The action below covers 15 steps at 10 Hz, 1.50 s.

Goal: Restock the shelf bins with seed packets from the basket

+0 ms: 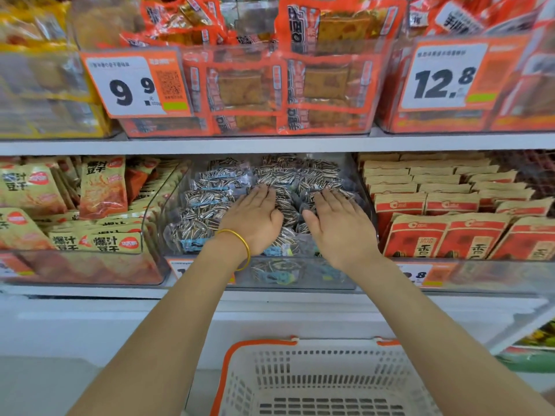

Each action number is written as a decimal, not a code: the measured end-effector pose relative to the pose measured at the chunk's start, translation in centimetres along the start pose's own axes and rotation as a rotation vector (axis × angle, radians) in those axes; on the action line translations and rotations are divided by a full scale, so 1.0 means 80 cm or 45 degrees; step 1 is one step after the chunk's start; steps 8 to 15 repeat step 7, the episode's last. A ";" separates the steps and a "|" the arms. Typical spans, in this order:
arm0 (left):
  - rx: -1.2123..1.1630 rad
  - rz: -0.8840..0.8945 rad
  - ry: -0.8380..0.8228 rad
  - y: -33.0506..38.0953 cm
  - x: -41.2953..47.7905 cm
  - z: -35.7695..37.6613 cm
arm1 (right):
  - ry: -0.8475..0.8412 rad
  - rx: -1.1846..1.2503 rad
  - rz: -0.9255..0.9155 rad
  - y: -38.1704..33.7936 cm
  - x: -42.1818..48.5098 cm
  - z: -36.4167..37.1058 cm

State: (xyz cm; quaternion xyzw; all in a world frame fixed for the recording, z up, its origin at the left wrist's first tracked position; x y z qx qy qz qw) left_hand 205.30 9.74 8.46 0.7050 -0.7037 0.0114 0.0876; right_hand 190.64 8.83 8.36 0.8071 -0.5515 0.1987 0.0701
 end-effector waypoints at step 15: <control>-0.170 -0.142 0.470 -0.004 -0.065 -0.012 | 0.418 0.156 -0.107 -0.026 -0.042 -0.023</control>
Point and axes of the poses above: each hand's wrist, its own x-axis towards the middle knuckle, its own z-axis out of the palm, y = z × x, the point moved 5 cm from there along x, towards the middle knuckle, and after that the axes turned 12 degrees about y, right-handed, at the moved point
